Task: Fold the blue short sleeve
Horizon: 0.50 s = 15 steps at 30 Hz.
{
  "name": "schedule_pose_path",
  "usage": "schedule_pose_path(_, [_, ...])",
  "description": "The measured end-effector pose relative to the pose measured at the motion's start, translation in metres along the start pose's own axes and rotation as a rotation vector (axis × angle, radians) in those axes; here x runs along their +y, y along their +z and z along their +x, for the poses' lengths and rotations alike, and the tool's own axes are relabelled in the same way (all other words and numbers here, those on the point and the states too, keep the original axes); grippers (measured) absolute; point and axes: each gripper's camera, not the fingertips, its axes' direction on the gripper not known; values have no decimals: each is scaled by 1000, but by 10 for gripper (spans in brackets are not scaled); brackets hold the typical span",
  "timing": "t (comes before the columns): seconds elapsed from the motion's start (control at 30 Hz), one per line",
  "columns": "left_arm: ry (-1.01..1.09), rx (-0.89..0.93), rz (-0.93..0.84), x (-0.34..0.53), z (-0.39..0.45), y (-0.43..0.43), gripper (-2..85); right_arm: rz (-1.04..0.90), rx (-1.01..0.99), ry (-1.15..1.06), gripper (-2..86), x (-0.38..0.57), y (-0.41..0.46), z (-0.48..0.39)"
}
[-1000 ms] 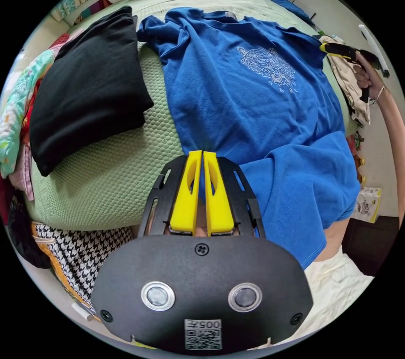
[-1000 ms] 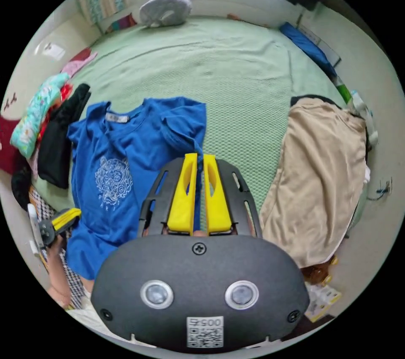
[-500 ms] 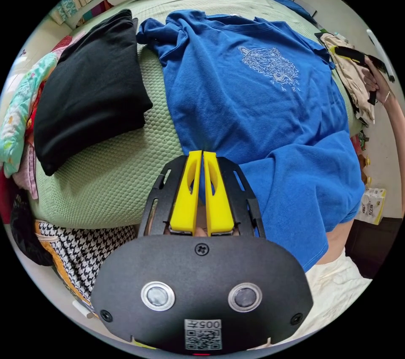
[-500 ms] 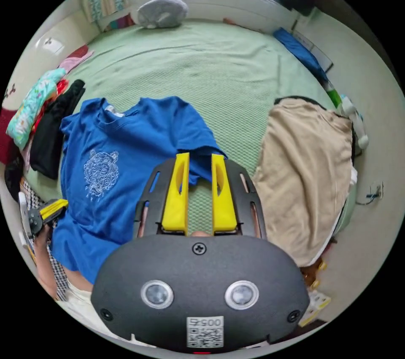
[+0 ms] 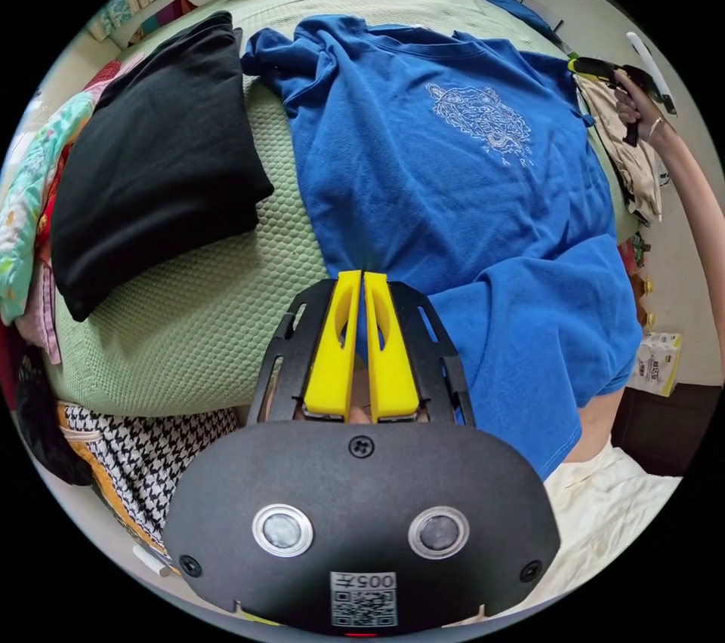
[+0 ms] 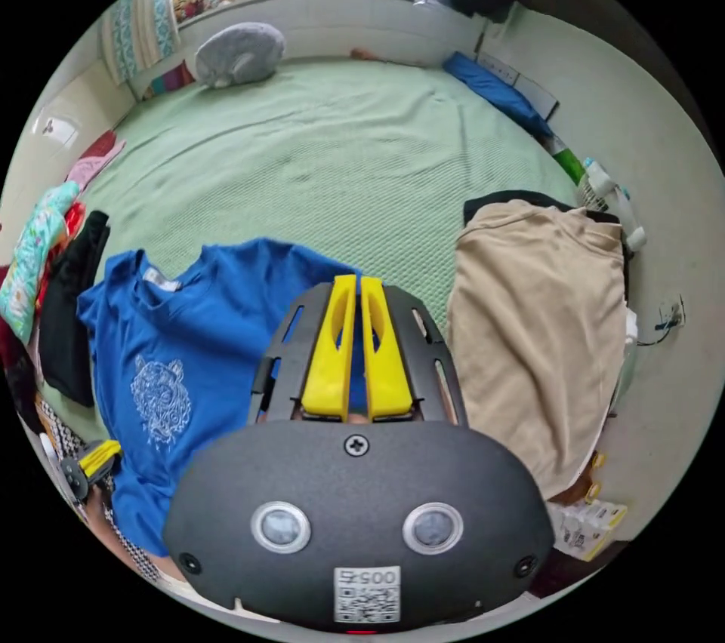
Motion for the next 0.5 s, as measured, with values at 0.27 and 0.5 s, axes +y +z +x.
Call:
schedule_pose_path(0.27, [-51, 76, 21, 2, -21, -8, 11, -77, -52, 103, 22, -14, 22, 37])
schedule_pose_path(0.5, [-22, 63, -12, -3, -27, -18, 9, -113, -107, -37, 57, 61, 2, 22])
